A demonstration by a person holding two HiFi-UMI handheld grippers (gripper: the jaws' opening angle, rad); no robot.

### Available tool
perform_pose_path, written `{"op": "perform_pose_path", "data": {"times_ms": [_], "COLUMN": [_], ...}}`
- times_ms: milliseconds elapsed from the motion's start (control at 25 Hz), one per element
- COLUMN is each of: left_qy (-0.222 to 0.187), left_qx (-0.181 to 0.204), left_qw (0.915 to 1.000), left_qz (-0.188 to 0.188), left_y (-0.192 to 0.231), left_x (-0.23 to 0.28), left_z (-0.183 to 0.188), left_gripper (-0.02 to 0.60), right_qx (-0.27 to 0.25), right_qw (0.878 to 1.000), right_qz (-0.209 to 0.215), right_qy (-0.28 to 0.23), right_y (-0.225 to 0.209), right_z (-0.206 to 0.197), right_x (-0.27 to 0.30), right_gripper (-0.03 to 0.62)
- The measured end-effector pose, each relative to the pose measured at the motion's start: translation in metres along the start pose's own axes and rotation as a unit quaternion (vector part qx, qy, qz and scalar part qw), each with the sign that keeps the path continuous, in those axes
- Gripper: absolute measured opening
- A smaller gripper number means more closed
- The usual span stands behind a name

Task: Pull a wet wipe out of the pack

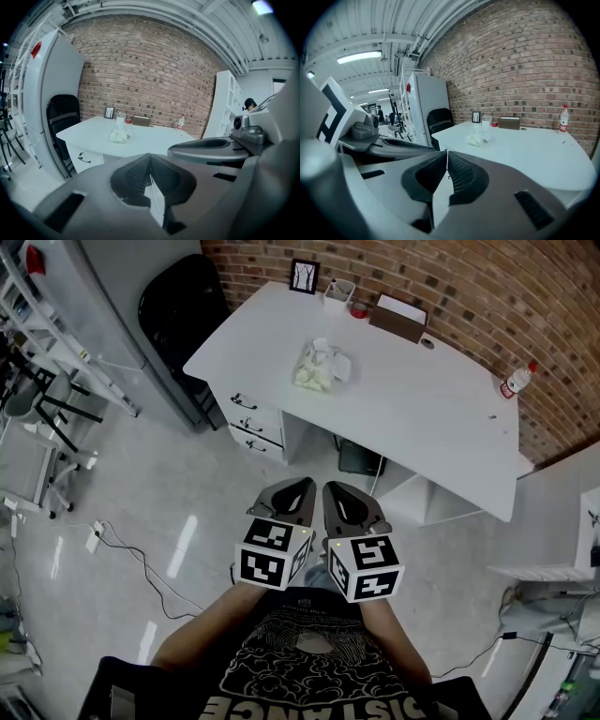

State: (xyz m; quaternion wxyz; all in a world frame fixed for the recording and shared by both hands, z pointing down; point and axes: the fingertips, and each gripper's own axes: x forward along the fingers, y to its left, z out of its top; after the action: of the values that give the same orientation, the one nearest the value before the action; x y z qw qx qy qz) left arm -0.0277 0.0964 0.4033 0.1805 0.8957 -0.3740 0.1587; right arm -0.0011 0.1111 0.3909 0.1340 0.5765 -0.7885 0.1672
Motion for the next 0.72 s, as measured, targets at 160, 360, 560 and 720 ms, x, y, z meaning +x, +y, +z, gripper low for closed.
{"op": "perform_pose_path", "data": {"times_ms": [160, 360, 560, 720], "left_qy": [0.005, 0.008, 0.012, 0.012], "left_qx": [-0.002, 0.001, -0.004, -0.005], "left_qw": [1.0000, 0.9998, 0.9993, 0.9987], "left_qz": [0.007, 0.018, 0.037, 0.049], "left_y": [0.000, -0.004, -0.006, -0.008], "left_x": [0.026, 0.057, 0.083, 0.098], "left_z": [0.011, 0.025, 0.035, 0.042], "left_gripper": [0.011, 0.011, 0.011, 0.011], "right_qx": [0.002, 0.000, -0.005, -0.007], "right_qw": [1.000, 1.000, 0.999, 0.998], "right_qz": [0.008, 0.025, 0.045, 0.057], "right_qy": [0.003, 0.004, 0.007, 0.008], "right_y": [-0.024, -0.051, -0.079, -0.096], "right_z": [0.006, 0.016, 0.023, 0.027], "right_x": [0.013, 0.027, 0.040, 0.046], "right_gripper": [0.019, 0.019, 0.018, 0.020]}}
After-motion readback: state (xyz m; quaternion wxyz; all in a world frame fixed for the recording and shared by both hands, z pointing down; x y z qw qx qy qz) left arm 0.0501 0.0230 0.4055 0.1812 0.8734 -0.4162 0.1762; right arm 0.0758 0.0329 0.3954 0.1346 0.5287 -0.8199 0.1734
